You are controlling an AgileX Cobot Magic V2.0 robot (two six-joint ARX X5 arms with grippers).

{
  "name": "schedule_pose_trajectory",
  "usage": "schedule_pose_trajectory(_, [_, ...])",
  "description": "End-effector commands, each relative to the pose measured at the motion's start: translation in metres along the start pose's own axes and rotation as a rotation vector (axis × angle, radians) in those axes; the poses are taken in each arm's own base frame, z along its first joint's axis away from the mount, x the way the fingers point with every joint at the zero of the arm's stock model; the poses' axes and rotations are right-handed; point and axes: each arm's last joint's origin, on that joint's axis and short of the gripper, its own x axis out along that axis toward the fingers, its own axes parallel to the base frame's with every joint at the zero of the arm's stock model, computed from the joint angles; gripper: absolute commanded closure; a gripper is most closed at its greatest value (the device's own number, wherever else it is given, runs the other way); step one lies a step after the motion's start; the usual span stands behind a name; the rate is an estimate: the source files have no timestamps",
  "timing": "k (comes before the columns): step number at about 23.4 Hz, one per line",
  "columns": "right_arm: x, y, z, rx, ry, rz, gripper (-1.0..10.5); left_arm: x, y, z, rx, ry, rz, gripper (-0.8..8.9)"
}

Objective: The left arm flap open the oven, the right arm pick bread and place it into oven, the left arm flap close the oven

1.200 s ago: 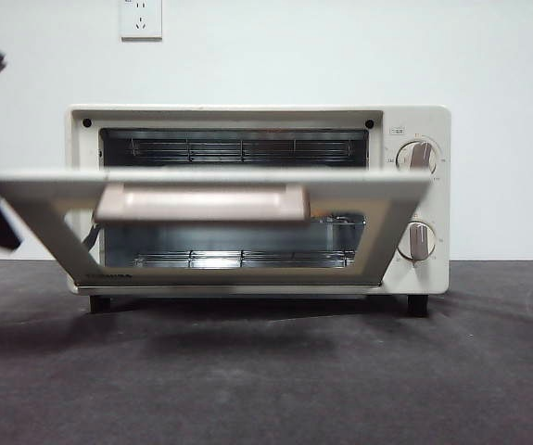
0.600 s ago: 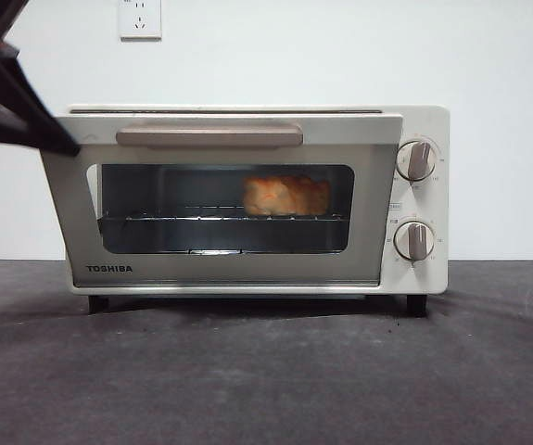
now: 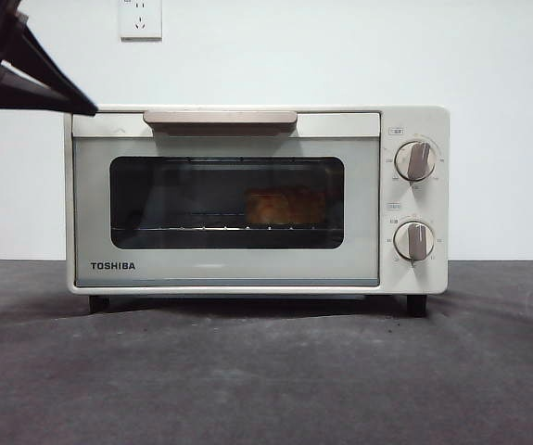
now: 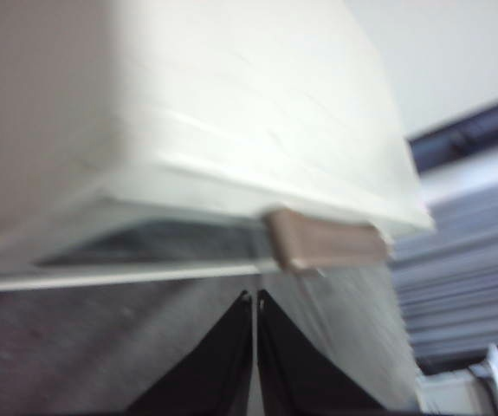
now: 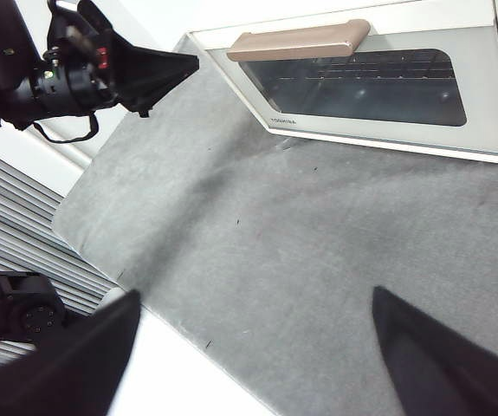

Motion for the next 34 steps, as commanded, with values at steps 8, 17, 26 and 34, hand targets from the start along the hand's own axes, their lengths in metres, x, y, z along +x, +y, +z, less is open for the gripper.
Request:
schedule_pose_trajectory(8, [-0.003, 0.002, 0.005, -0.142, -0.055, -0.050, 9.4, -0.036, -0.044, -0.020, 0.206, 0.125, -0.226, 7.94])
schedule_pose_trajectory(17, [-0.003, 0.002, 0.005, -0.143, -0.057, -0.051, 9.4, -0.056, -0.061, -0.025, 0.291, 0.070, -0.282, 7.94])
schedule_pose_trajectory(26, [-0.003, 0.002, 0.005, -0.143, -0.057, -0.051, 9.4, -0.070, -0.060, -0.031, 0.329, 0.002, -0.189, 7.95])
schedule_pose_trajectory(34, [-0.003, 0.002, 0.005, -0.143, -0.057, -0.051, 9.4, -0.087, -0.033, -0.062, 0.483, -0.210, -0.097, 7.96])
